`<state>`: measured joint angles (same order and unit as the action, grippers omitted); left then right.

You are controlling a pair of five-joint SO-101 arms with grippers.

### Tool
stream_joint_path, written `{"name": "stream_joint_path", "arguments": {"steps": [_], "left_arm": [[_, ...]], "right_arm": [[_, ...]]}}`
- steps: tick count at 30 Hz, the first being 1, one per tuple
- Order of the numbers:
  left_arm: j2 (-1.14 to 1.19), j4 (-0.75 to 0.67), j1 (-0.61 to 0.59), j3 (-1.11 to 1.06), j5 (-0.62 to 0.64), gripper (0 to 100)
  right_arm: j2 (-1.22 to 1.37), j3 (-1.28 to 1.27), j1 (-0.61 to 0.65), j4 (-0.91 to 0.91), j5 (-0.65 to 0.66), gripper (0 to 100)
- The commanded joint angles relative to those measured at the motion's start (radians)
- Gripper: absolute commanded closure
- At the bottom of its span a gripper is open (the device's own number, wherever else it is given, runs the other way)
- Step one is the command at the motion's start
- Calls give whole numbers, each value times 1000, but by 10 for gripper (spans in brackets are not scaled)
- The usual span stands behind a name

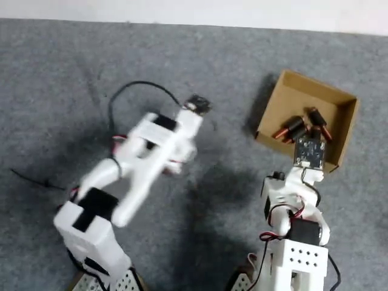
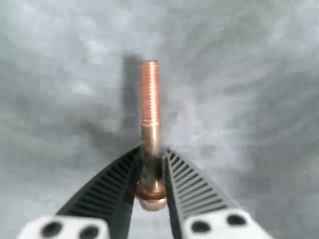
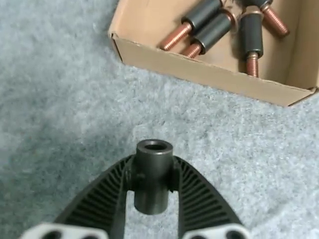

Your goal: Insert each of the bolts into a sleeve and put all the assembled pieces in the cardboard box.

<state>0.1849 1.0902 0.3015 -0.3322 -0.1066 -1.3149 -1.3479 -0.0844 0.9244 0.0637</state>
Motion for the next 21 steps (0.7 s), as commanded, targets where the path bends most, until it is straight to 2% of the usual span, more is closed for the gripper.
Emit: {"name": "stream_joint_path", "arguments": {"steps": [1,7,9,14,18,21], "left_arm": [[-16,54,-145,48,-657,996],[-7,166,-285,51,-1355,996],[-7,163,-309,58,-1475,996],[-4,78,-363,139,-1493,996],[-2,66,-364,160,-1491,992],[-4,64,-367,168,-1419,883]], "right_arm": [[-16,10,-16,-31,8,994],[-16,10,-15,-31,8,994],[-16,8,-15,-31,8,994],[-16,7,-13,-31,8,994],[-16,-21,-12,-36,9,993],[-16,-21,-12,-36,9,992]]}}
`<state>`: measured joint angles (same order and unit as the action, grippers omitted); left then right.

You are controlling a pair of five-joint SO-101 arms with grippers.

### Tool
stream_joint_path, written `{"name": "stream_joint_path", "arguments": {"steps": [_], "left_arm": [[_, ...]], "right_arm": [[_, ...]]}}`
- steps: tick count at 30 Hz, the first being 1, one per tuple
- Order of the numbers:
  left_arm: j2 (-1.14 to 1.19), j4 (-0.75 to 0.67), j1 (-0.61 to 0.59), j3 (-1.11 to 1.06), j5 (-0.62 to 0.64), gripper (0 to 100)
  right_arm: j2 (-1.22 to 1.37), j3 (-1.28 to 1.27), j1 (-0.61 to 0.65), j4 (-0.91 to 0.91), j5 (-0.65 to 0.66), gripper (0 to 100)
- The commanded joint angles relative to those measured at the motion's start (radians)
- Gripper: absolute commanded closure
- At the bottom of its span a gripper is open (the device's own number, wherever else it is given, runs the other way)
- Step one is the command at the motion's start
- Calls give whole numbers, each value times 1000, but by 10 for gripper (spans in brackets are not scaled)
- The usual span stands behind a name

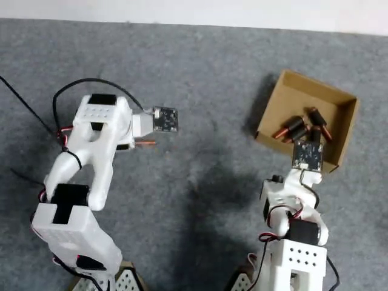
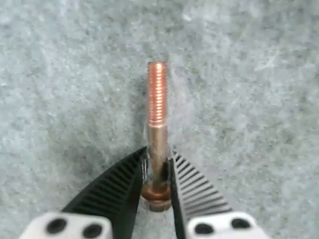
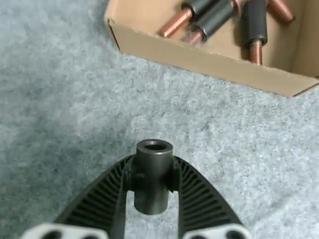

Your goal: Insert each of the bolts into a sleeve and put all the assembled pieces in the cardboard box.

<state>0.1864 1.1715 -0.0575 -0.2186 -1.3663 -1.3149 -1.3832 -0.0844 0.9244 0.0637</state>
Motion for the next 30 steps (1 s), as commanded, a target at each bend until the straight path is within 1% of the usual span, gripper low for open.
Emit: {"name": "stream_joint_path", "arguments": {"steps": [1,2,4,7,8,9,10,11,13,15,16,17,18,20,22,30], "left_arm": [[-5,-17,-12,64,-132,837],[-5,-17,-18,73,-103,795],[-15,-9,-33,94,-20,754],[-15,-8,-36,114,135,736],[-16,-8,-35,114,221,735],[-16,-15,-31,117,356,734],[-16,-17,-28,122,542,734],[-16,-9,-25,136,787,734],[-10,-2,-39,139,1324,734],[-13,75,-76,114,1772,734],[-13,107,-87,107,1939,731],[-12,129,-84,107,2061,731],[-13,127,-74,107,2143,731],[-16,133,-51,101,2214,732],[-13,146,-41,96,2222,733],[-8,385,51,134,2226,732]], "right_arm": [[-16,15,-12,-36,9,992],[-16,15,-12,-36,9,992],[-16,13,-12,-36,9,992],[-16,10,-10,-36,9,992],[-16,10,-10,-36,14,992],[-16,8,-10,-36,32,992],[-16,8,-10,-36,44,992],[-16,7,-10,-36,51,992],[-16,7,-10,-36,51,992],[-16,7,-10,-36,51,992],[-16,7,-10,-36,51,992],[-16,7,-10,-36,51,992],[-16,7,-10,-36,51,992],[-16,7,-10,-36,51,992],[-16,4,-10,-35,52,992],[-16,-7,-10,-35,55,992]]}}
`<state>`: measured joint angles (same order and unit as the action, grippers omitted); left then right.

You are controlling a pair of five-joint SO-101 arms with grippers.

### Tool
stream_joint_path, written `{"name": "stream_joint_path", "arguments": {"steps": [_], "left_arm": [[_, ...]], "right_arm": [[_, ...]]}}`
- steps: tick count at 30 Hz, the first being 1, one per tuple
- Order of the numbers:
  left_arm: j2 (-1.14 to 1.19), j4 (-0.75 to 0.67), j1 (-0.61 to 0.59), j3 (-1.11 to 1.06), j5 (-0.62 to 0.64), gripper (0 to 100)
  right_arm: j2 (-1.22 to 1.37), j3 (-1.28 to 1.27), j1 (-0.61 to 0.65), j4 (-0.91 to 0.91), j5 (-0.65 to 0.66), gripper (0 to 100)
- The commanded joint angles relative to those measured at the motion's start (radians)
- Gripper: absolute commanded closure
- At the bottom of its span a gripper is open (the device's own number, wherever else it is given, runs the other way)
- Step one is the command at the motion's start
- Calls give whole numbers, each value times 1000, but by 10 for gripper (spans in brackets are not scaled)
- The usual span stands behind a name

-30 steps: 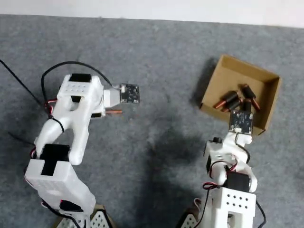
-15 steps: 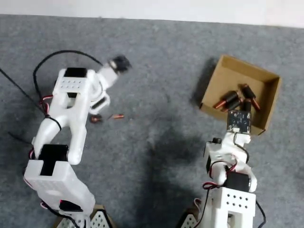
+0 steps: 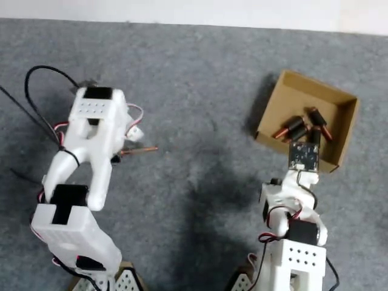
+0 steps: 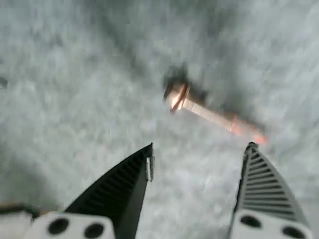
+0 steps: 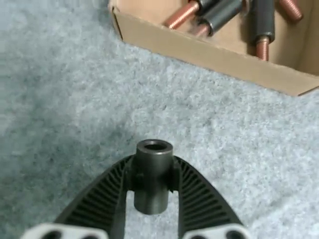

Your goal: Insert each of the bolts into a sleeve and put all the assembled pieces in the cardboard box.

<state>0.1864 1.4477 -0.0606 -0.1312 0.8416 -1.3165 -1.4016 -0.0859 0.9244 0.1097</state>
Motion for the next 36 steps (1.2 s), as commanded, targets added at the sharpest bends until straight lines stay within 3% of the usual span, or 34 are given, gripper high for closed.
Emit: {"name": "stream_joint_path", "arguments": {"steps": [1,10,23,31,36], "left_arm": [[-8,120,64,53,23,731],[-4,155,76,70,153,730],[294,-262,82,51,330,730],[314,-273,-16,84,330,733],[314,-278,-67,85,439,733]], "right_arm": [[-15,12,-8,-35,9,992],[-15,12,-8,-35,9,992],[-15,10,-8,-35,11,992],[-15,10,-8,-35,11,992],[-15,10,-8,-35,11,992]]}}
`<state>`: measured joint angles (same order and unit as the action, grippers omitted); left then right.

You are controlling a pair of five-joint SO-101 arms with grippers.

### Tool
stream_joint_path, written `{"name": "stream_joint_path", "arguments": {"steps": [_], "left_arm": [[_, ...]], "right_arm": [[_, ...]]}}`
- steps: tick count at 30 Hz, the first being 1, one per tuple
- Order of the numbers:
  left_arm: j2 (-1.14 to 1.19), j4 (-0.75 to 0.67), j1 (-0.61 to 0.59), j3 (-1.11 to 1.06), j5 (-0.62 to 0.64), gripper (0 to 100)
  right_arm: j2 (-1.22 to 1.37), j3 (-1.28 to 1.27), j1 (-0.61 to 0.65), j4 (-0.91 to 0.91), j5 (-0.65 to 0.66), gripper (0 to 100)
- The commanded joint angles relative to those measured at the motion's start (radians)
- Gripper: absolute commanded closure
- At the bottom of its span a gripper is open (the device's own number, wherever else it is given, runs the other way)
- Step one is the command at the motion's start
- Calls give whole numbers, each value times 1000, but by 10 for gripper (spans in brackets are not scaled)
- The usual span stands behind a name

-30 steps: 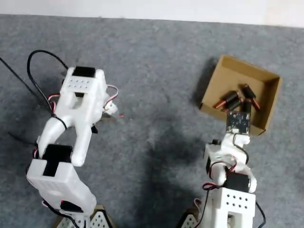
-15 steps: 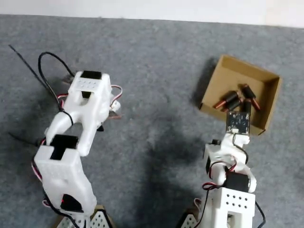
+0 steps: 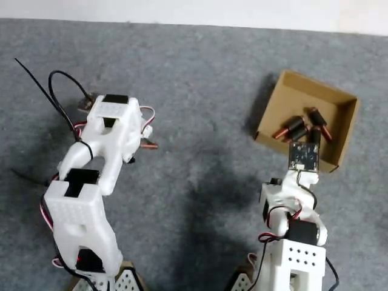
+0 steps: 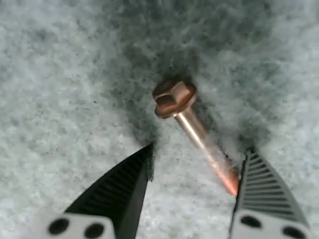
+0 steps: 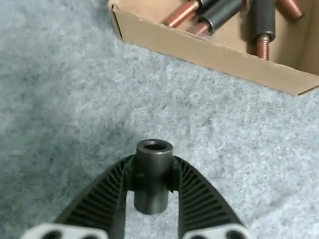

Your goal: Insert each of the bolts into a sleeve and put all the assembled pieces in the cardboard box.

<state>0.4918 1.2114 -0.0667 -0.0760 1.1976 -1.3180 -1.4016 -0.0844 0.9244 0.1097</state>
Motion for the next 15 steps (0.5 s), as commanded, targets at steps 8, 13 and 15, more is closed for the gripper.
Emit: {"name": "stream_joint_path", "arguments": {"steps": [8,13,15], "left_arm": [[13,-41,-134,76,100,733],[15,-41,-137,71,100,734],[15,-35,-137,70,100,734]], "right_arm": [[-13,10,-10,-35,11,992],[-13,10,-10,-35,11,992],[-13,10,-10,-35,11,992]]}}
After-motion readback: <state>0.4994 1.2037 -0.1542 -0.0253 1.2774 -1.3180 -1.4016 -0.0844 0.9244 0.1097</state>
